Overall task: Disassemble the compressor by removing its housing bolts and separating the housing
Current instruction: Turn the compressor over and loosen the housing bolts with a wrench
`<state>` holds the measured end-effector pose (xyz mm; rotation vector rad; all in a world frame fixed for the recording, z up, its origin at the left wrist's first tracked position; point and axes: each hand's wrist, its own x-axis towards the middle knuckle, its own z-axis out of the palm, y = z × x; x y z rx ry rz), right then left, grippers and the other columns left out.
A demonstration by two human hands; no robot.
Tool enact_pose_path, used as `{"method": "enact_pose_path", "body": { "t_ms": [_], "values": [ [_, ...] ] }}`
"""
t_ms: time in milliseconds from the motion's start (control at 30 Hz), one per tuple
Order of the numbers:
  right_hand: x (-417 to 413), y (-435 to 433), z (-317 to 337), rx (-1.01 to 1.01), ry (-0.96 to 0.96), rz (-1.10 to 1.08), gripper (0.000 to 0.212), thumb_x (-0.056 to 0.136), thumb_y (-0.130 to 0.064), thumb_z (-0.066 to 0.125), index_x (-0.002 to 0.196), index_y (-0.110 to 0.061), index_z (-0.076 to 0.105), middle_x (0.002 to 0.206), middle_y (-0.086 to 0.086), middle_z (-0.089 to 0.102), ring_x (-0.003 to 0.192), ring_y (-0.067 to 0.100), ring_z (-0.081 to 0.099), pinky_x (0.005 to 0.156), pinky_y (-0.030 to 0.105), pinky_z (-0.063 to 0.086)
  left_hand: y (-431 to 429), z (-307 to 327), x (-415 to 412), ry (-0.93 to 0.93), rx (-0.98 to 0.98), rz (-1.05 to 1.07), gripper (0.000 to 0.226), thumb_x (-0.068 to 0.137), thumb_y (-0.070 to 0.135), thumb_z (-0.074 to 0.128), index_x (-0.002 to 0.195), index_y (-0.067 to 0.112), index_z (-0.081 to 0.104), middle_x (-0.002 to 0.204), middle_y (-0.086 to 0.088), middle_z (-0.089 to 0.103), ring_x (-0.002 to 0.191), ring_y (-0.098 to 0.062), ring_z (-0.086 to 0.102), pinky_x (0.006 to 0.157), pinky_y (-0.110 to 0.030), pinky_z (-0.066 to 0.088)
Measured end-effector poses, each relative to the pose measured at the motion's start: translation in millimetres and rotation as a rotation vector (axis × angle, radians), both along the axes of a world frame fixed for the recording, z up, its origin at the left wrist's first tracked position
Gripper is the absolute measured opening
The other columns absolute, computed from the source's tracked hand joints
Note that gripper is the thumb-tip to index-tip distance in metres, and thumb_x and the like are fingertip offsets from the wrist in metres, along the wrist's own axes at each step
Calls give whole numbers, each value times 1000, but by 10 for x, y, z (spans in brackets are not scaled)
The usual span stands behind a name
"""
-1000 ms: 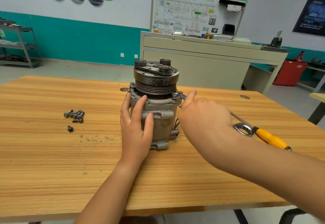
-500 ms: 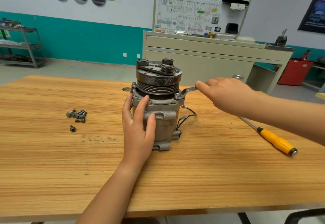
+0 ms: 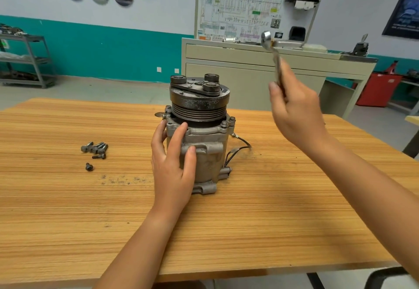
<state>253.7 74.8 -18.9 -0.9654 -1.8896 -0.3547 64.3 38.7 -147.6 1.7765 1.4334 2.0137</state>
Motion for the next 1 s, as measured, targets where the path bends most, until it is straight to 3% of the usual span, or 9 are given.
{"method": "enact_pose_path", "body": {
  "t_ms": [100,200,333,433,600,700,800,933,1000],
  "values": [
    [115,-419,40,-218,-284,-150,48,96,-30,31,143,-21,31,54,-3,42,49,21,42,50,31,33,1,-1,4,1,-5,6,39,88,42,39,125,51,34,139,32,7,137,-7,18,111,-45,29],
    [103,-621,-31,-380,-594,-339,47,96,-30,29,142,-29,21,63,0,44,63,26,45,53,32,36,5,2,11,-9,-11,8,40,89,33,44,124,51,35,139,32,8,137,-6,18,112,-46,28],
    [-42,-647,-79,-442,-669,-402,50,98,-23,30,144,-28,12,66,-2,37,68,24,39,51,31,26,-10,9,14,-16,-3,8,38,88,38,42,123,51,35,140,25,12,136,-6,19,112,-45,28],
    [-133,-645,-61,-457,-726,-454,53,97,-17,33,145,-24,12,63,-3,34,56,18,33,45,29,23,-17,13,8,-13,-9,9,38,86,44,38,123,53,33,140,25,13,135,-5,20,111,-46,28],
    [-321,-745,53,-420,-916,-569,62,88,1,37,145,-4,11,60,4,33,47,17,28,38,27,20,-6,4,8,-17,0,19,39,87,43,39,125,50,35,142,16,16,137,-10,21,110,-51,30],
    [-477,-786,93,-490,-1015,-565,64,88,4,39,142,9,4,97,15,56,70,26,53,38,27,23,4,1,31,-32,14,19,39,89,37,41,125,48,35,143,13,18,137,-11,22,110,-51,30],
    [-574,-823,99,-493,-1109,-567,64,87,9,38,139,14,1,120,21,51,77,29,54,38,27,29,16,-3,42,-45,20,24,41,90,26,46,127,43,38,144,9,19,138,-16,23,110,-52,30],
    [-548,-769,126,-399,-1187,-580,62,88,7,37,141,12,5,84,9,52,50,20,36,35,28,26,18,-13,25,-44,13,25,41,90,25,46,128,40,40,144,9,18,139,-18,23,110,-51,30],
    [-432,-675,193,-258,-1248,-539,51,93,-2,33,141,5,20,62,-2,33,44,17,27,35,25,20,12,-2,21,-36,7,17,40,90,28,45,127,42,38,144,10,18,139,-16,23,110,-50,30]
  ]
}}
